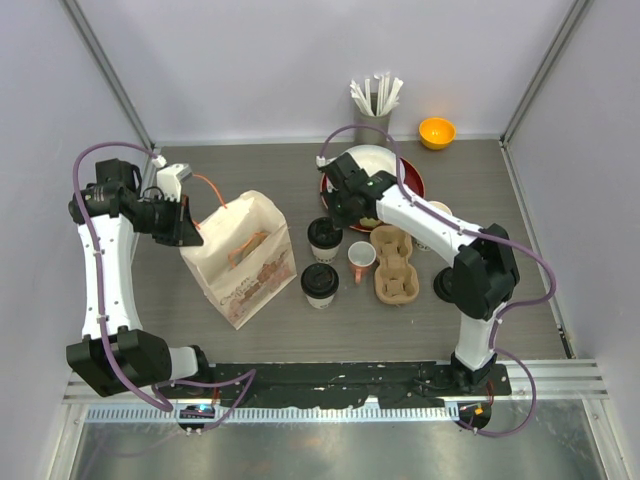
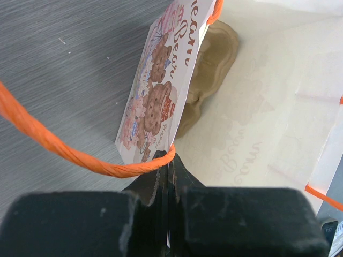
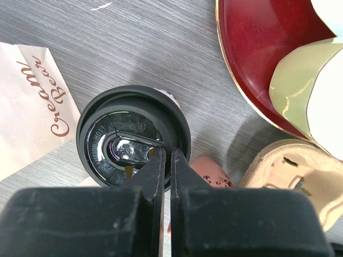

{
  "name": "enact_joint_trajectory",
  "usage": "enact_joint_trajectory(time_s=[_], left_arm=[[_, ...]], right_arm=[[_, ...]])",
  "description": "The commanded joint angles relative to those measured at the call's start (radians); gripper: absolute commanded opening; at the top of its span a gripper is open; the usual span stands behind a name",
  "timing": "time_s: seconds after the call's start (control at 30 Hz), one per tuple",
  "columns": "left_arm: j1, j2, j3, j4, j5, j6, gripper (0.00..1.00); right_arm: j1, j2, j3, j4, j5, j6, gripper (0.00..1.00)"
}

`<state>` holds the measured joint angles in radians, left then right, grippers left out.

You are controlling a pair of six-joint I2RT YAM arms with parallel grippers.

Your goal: Pack the takeout coffee

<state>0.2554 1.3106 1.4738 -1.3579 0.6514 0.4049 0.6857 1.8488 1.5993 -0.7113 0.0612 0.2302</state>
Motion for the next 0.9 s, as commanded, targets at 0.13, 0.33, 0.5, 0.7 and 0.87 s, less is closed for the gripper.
enact_joint_trajectory(time_s=[0.13, 0.33, 0.5, 0.7, 0.87], left_arm=[[-0.001, -0.019, 0.019, -0.024, 0.019, 0.028, 0.0], [-0.001, -0.02, 0.028, -0.038, 0.03, 0.034, 0.0], [-0.001, -0.027, 0.028, -0.046, 0.039, 0.041, 0.0], [-0.008, -0.033, 0.02, -0.05, 0.053, 0.041, 0.0], [-0.015, -0.04, 0.026, -0.052, 0.053, 0.04, 0.0]], right_arm=[[0.0, -0.037, 0.235, -0.088, 0.046, -0.043, 0.01], [0.002, -0.103, 0.371, -0.099, 0.005, -0.042, 0.01], [0.05, -0.141, 0.482, -0.109, 0.003, -0.063, 0.01], [0.179, -0.138, 0.675, -0.12, 0.014, -0.101, 0.01], [0.281, -0.054, 0.787, -0.187, 0.018, -0.123, 0.01]])
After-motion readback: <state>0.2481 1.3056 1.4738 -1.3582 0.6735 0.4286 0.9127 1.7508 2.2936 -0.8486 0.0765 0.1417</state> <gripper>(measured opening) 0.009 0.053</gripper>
